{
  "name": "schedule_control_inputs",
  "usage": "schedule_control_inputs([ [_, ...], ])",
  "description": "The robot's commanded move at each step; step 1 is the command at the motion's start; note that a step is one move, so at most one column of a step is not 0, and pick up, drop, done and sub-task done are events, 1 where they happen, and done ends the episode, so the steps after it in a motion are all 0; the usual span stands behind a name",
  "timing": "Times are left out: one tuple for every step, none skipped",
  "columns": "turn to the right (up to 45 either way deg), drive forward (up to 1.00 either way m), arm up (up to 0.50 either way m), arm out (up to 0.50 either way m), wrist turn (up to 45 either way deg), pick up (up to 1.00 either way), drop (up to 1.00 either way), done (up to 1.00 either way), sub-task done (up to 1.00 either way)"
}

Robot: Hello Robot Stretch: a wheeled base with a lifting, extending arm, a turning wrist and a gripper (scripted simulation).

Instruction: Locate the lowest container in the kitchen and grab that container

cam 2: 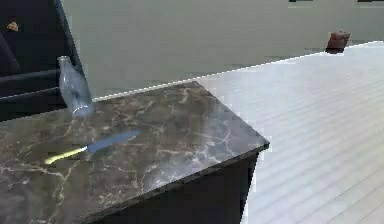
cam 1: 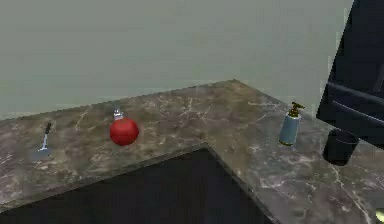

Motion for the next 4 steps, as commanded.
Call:
schedule_control_inputs([
  [45.0,0.00,0.00,0.00,0.0,0.00,0.00,0.00,0.00],
  [45.0,0.00,0.00,0.00,0.0,0.00,0.00,0.00,0.00],
  [45.0,0.00,0.00,0.00,0.0,0.00,0.00,0.00,0.00],
  [30.0,0.00,0.00,0.00,0.0,0.00,0.00,0.00,0.00],
])
